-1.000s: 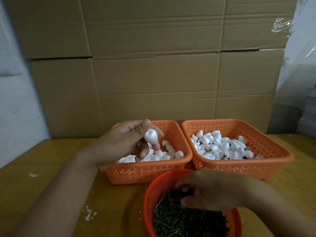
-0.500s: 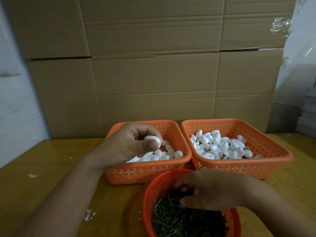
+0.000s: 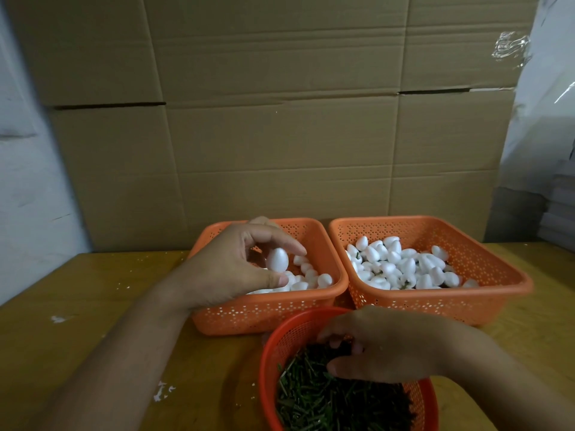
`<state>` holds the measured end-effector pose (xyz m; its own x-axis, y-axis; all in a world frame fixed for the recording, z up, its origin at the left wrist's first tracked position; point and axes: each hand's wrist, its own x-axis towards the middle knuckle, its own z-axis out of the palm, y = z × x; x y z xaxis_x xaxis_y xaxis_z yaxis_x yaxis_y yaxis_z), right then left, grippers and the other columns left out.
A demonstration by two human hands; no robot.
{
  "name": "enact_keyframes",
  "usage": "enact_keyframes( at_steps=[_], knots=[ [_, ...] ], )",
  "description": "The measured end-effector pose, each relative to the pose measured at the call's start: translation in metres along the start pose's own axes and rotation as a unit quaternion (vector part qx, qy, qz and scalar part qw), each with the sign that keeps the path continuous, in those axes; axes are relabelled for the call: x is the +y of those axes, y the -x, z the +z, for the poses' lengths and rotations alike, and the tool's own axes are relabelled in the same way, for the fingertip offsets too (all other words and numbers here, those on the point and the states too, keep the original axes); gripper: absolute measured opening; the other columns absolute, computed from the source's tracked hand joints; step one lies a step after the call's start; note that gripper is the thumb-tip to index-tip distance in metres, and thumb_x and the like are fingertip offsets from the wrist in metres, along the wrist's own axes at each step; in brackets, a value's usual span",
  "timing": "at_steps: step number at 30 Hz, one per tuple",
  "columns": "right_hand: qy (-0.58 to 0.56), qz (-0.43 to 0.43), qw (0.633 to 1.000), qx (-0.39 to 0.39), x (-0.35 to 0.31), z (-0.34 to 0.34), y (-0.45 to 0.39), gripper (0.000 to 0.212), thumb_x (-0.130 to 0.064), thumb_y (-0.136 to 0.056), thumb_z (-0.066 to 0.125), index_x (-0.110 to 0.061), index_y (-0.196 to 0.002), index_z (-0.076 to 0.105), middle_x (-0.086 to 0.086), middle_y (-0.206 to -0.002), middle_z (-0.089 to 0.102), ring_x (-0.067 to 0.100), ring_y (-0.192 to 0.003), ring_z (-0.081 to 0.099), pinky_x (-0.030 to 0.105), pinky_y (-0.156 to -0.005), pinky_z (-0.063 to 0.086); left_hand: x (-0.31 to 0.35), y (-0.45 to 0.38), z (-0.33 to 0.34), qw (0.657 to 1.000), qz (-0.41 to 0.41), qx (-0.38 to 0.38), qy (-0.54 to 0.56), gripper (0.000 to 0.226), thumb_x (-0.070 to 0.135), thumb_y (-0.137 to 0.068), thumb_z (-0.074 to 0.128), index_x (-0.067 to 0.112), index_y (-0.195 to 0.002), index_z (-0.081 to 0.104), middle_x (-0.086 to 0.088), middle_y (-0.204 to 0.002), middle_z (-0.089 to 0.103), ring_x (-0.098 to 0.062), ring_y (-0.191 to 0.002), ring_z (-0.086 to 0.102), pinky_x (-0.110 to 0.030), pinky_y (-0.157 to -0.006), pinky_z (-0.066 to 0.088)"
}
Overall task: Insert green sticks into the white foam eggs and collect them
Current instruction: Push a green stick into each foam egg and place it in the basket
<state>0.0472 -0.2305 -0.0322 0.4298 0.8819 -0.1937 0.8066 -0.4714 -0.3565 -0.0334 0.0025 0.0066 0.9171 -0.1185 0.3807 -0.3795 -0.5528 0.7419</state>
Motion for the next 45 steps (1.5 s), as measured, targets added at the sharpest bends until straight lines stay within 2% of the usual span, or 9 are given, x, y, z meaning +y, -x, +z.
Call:
enact_keyframes(
  at_steps=[9, 12, 18, 21, 25, 28, 33, 37, 45],
  knots=[
    [0.006, -0.011, 1.000, -0.001, 0.002, 0.000, 0.000, 0.046, -0.053, -0.094, 0.058, -0.040, -0.138, 0.050, -0.022, -0.121, 0.058, -0.012, -0.086, 0.050, 0.011, -0.074, 0.037, 0.004, 0.000, 0.004, 0.998, -0.026, 0.000, 0.059, 0.034, 0.019, -0.076, 0.084, 0.035, -0.104, 0.075, 0.007, -0.109, 0.073, -0.015, -0.103, 0.069, -0.022, -0.084, 0.055],
    [0.016, -0.010, 1.000, -0.001, 0.002, 0.000, -0.001, 0.051, -0.054, -0.092, 0.059, -0.040, -0.140, 0.048, -0.023, -0.120, 0.057, -0.014, -0.084, 0.048, 0.010, -0.072, 0.036, 0.007, 0.000, 0.007, 0.992, -0.049, 0.006, 0.114, 0.022, 0.036, -0.082, 0.080, 0.030, -0.103, 0.073, 0.003, -0.099, 0.074, -0.014, -0.091, 0.071, -0.026, -0.082, 0.057],
    [0.043, -0.005, 0.999, -0.015, 0.001, 0.002, 0.000, 0.047, -0.047, -0.087, 0.068, -0.042, -0.132, 0.053, -0.022, -0.108, 0.057, -0.006, -0.087, 0.053, 0.018, -0.076, 0.046, 0.009, 0.000, 0.012, 0.985, -0.056, -0.016, 0.163, 0.049, 0.073, -0.073, 0.065, 0.025, -0.082, 0.069, -0.003, -0.080, 0.065, -0.021, -0.079, 0.067, -0.034, -0.080, 0.058],
    [0.053, -0.001, 0.999, -0.005, 0.001, 0.006, -0.002, 0.032, -0.042, -0.088, 0.068, -0.040, -0.119, 0.059, -0.019, -0.101, 0.059, -0.001, -0.088, 0.057, 0.025, -0.080, 0.051, 0.008, 0.001, 0.013, 0.981, -0.063, -0.027, 0.180, 0.050, 0.074, -0.074, 0.061, 0.025, -0.081, 0.069, -0.004, -0.078, 0.065, -0.021, -0.078, 0.066, -0.034, -0.079, 0.057],
    [0.045, -0.017, 0.998, 0.031, 0.000, 0.007, -0.005, 0.017, -0.025, -0.092, 0.062, -0.032, -0.105, 0.070, -0.017, -0.094, 0.067, -0.002, -0.083, 0.061, 0.014, -0.073, 0.048, 0.009, 0.001, 0.013, 0.980, -0.070, -0.038, 0.185, 0.045, 0.071, -0.077, 0.057, 0.027, -0.080, 0.069, -0.003, -0.078, 0.065, -0.021, -0.077, 0.065, -0.034, -0.080, 0.056],
    [0.025, -0.018, 0.997, 0.065, 0.002, 0.005, -0.005, 0.018, -0.021, -0.093, 0.061, -0.031, -0.104, 0.071, -0.019, -0.098, 0.070, -0.005, -0.090, 0.061, 0.014, -0.080, 0.050, 0.011, 0.001, 0.012, 0.980, -0.070, -0.038, 0.183, 0.040, 0.065, -0.080, 0.061, 0.026, -0.083, 0.069, 0.000, -0.076, 0.063, -0.018, -0.075, 0.064, -0.031, -0.077, 0.055],
    [-0.003, -0.033, 0.993, 0.109, 0.004, 0.002, -0.004, 0.010, -0.029, -0.094, 0.065, -0.032, -0.099, 0.072, -0.024, -0.095, 0.069, -0.012, -0.088, 0.060, 0.006, -0.074, 0.045, 0.007, 0.001, 0.009, 0.976, -0.068, -0.025, 0.207, 0.023, 0.035, -0.080, 0.082, 0.024, -0.097, 0.070, -0.008, -0.088, 0.072, -0.019, -0.081, 0.069, -0.030, -0.080, 0.058],
    [0.002, -0.022, 0.994, 0.106, 0.003, 0.002, -0.003, 0.012, -0.025, -0.091, 0.066, -0.031, -0.099, 0.073, -0.025, -0.091, 0.069, -0.015, -0.086, 0.059, 0.001, -0.068, 0.043, 0.008, 0.001, 0.008, 0.969, -0.069, -0.018, 0.235, 0.030, 0.018, -0.072, 0.087, 0.028, -0.095, 0.069, -0.018, -0.104, 0.075, -0.024, -0.096, 0.074, -0.030, -0.083, 0.059],
    [0.009, -0.021, 0.996, 0.090, -0.002, 0.000, 0.000, 0.019, -0.017, -0.092, 0.063, -0.029, -0.100, 0.075, -0.020, -0.096, 0.071, -0.011, -0.089, 0.060, 0.004, -0.075, 0.046, 0.011, 0.002, 0.010, 0.959, -0.043, -0.024, 0.279, 0.040, 0.046, -0.066, 0.087, 0.026, -0.097, 0.070, -0.020, -0.104, 0.075, -0.029, -0.089, 0.075, -0.032, -0.082, 0.058]
  ],
)
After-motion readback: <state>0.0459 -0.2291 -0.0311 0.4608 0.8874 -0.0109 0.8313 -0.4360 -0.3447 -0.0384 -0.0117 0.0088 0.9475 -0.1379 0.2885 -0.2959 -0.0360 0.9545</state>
